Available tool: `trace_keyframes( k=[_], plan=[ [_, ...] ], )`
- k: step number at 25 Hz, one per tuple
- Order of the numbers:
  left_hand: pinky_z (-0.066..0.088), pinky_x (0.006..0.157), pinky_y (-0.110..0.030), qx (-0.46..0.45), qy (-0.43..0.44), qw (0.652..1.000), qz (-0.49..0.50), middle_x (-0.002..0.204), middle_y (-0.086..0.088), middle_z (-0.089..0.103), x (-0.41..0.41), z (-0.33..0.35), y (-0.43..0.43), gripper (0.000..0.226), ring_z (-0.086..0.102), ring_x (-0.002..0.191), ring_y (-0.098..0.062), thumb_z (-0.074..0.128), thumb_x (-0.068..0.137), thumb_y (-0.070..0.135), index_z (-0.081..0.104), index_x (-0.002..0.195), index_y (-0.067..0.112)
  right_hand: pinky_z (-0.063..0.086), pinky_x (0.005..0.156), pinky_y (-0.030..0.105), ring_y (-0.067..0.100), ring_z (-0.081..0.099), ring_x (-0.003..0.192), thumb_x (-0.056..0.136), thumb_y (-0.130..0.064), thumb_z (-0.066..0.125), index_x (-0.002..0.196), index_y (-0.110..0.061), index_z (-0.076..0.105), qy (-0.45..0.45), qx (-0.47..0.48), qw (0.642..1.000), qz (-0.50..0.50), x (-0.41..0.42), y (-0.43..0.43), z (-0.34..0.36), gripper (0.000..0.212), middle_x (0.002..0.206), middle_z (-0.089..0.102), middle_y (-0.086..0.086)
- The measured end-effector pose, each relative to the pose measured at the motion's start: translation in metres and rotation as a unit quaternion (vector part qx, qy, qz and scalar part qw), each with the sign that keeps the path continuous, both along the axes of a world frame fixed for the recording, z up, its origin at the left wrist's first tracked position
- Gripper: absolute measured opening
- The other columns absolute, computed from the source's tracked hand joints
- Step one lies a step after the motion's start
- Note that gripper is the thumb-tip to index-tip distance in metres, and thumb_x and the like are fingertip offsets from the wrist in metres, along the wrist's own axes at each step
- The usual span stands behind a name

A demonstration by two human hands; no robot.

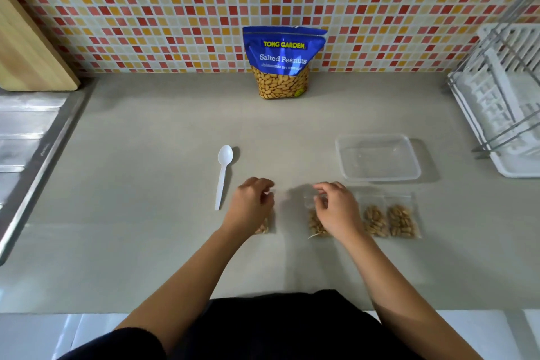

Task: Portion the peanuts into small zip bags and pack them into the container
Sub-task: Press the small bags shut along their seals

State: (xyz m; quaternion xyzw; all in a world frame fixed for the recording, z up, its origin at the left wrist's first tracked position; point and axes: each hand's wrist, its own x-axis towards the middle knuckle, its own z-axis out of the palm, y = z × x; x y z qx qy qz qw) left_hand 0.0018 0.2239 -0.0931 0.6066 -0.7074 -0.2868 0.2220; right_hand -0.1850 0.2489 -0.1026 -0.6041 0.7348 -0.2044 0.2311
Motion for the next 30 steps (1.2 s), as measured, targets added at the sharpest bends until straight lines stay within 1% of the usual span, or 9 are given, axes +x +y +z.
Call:
trace_keyframes(
  k=[4,12,17,19,21,22,25,27,30],
  plan=[
    [0.047,0.089,-0.037,0.062,-0.081,0.984,-0.146,0.108,-0.015,0.060,-0.055,-0.013,-0.015,0.033,0.062,0.095,-0.033,0.056,0.087,0.016,0.063,0.118,0.009,0.034,0.104,0.032,0.030,0.046,0.121,0.087,-0.003,0.048,0.135,-0.006,0.045,0.091,0.064,0.992,0.058,-0.021,0.003,-0.003,0.049,0.130,0.046,0.013],
    [0.044,0.081,-0.034,0.077,-0.129,0.980,-0.129,0.110,-0.014,0.053,-0.077,-0.018,-0.023,0.026,0.058,0.097,-0.033,0.058,0.087,0.018,0.059,0.110,0.007,0.040,0.102,0.036,0.030,0.046,0.116,0.088,-0.019,0.058,0.125,-0.007,0.054,0.112,0.063,0.990,0.051,-0.026,0.000,-0.014,0.039,0.126,0.045,0.010],
    [0.039,0.067,-0.029,0.088,-0.050,0.988,-0.115,0.089,-0.014,0.062,-0.071,-0.015,-0.020,0.004,0.056,0.081,-0.030,0.058,0.082,0.012,0.057,0.082,0.008,0.043,0.091,0.034,0.028,0.052,0.105,0.084,-0.013,0.061,0.106,-0.009,0.064,0.123,0.012,0.990,0.073,-0.027,-0.004,-0.011,0.023,0.114,0.054,0.007],
    [0.044,0.065,-0.031,0.114,0.029,0.989,-0.094,0.078,-0.011,0.064,-0.062,-0.012,-0.016,0.014,0.057,0.072,-0.027,0.061,0.081,0.012,0.050,0.073,0.015,0.044,0.081,0.031,0.025,0.056,0.093,0.082,-0.010,0.061,0.092,-0.011,0.065,0.064,-0.035,0.996,0.045,-0.024,0.001,-0.011,0.010,0.096,0.063,0.003],
    [0.054,0.070,-0.035,0.147,0.118,0.980,-0.064,0.076,-0.012,0.069,-0.053,-0.004,-0.013,0.018,0.064,0.071,-0.025,0.065,0.081,0.012,0.050,0.071,0.016,0.040,0.073,0.019,0.009,0.057,0.081,0.085,-0.014,0.063,0.087,-0.015,0.064,-0.078,-0.037,0.996,-0.022,-0.020,0.004,-0.006,0.002,0.082,0.063,-0.008],
    [0.057,0.072,-0.036,0.168,0.177,0.969,-0.042,0.078,-0.014,0.070,-0.048,0.001,-0.013,0.018,0.066,0.070,-0.024,0.066,0.082,0.009,0.051,0.073,0.015,0.040,0.071,0.014,0.000,0.058,0.076,0.087,-0.015,0.063,0.086,-0.016,0.063,-0.182,-0.026,0.981,-0.057,-0.017,0.005,-0.003,0.001,0.080,0.062,-0.011],
    [0.056,0.073,-0.036,0.218,0.323,0.921,0.009,0.083,-0.019,0.069,-0.038,0.020,-0.014,0.015,0.064,0.069,-0.024,0.062,0.084,0.000,0.054,0.083,0.013,0.045,0.071,0.011,-0.007,0.061,0.071,0.089,-0.011,0.061,0.084,-0.019,0.064,-0.447,-0.059,0.882,-0.135,0.000,0.007,0.009,0.010,0.081,0.066,-0.007],
    [0.056,0.069,-0.027,0.212,0.332,0.919,0.012,0.084,-0.016,0.069,-0.035,0.032,-0.017,0.013,0.063,0.067,-0.019,0.058,0.086,0.000,0.058,0.088,0.012,0.048,0.071,0.011,-0.004,0.063,0.072,0.089,-0.010,0.060,0.086,-0.017,0.066,-0.499,-0.099,0.845,-0.164,0.013,0.005,0.015,0.009,0.081,0.068,-0.003],
    [0.053,0.063,-0.020,0.178,0.294,0.939,0.007,0.081,-0.006,0.067,-0.033,0.041,-0.018,0.009,0.065,0.064,-0.011,0.057,0.089,0.009,0.063,0.085,0.013,0.049,0.069,0.013,0.000,0.063,0.071,0.087,-0.016,0.063,0.083,-0.020,0.068,-0.505,-0.123,0.832,-0.193,0.028,0.001,0.018,0.007,0.077,0.069,-0.006]
  ],
)
